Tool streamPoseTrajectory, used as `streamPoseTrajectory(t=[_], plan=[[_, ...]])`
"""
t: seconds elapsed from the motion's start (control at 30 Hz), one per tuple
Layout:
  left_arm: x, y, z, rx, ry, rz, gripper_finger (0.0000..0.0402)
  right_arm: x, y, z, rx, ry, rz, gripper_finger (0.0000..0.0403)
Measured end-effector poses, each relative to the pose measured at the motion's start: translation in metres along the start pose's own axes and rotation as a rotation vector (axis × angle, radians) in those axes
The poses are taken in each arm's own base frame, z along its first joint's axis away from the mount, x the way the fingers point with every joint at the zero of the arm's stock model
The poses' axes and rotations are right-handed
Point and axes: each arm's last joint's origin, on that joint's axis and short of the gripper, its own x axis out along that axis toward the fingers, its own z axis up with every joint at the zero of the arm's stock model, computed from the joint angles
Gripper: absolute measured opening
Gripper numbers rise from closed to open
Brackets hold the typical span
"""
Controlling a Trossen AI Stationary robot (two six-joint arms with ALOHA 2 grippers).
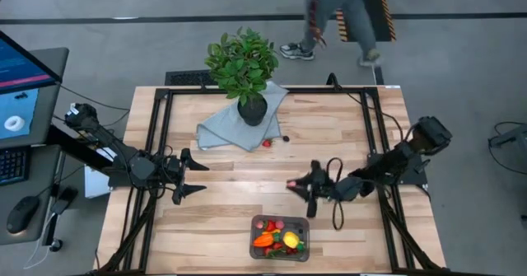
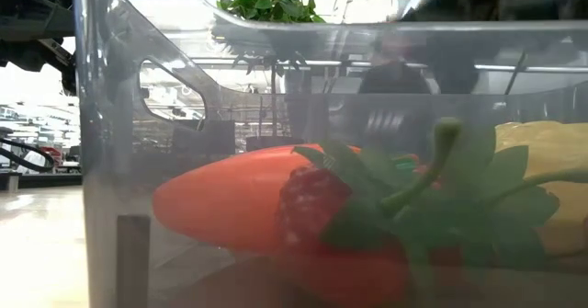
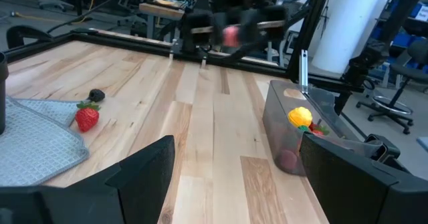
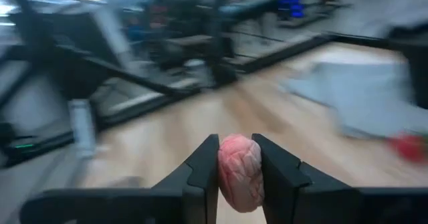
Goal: Pick and placing Produce into tupperware
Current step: Put the pink peach into the black bin, then put the blackberry into the black bin
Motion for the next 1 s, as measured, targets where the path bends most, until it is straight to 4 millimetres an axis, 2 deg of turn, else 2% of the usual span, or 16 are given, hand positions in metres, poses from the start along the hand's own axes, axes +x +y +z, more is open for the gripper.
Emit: streamPoseTrajectory(t=[0.2, 0.33, 0.47, 0.57, 0.7, 1.0], plan=[[0.000, 0.000, 0.000, 0.000, 0.000, 0.000, 0.0309, 0.021, 0.059, 0.004, -0.053, 0.054, 0.141, 0.0104], [0.000, 0.000, 0.000, -0.001, 0.000, 0.000, 0.0309, 0.037, 0.094, -0.005, -0.116, 0.137, 0.167, 0.0103], [0.000, 0.000, 0.000, -0.001, 0.000, 0.000, 0.0309, 0.046, 0.124, -0.014, -0.118, 0.176, 0.278, 0.0107], [0.000, 0.000, 0.000, -0.002, 0.000, 0.000, 0.0309, 0.050, 0.132, -0.023, -0.104, 0.195, 0.296, 0.0125], [0.000, 0.000, 0.000, -0.010, 0.001, 0.001, 0.0309, 0.052, 0.129, -0.032, -0.052, 0.240, 0.264, 0.0158], [0.000, 0.000, 0.000, -0.014, 0.001, 0.000, 0.0309, 0.055, 0.126, -0.033, -0.038, 0.256, 0.242, 0.0214]])
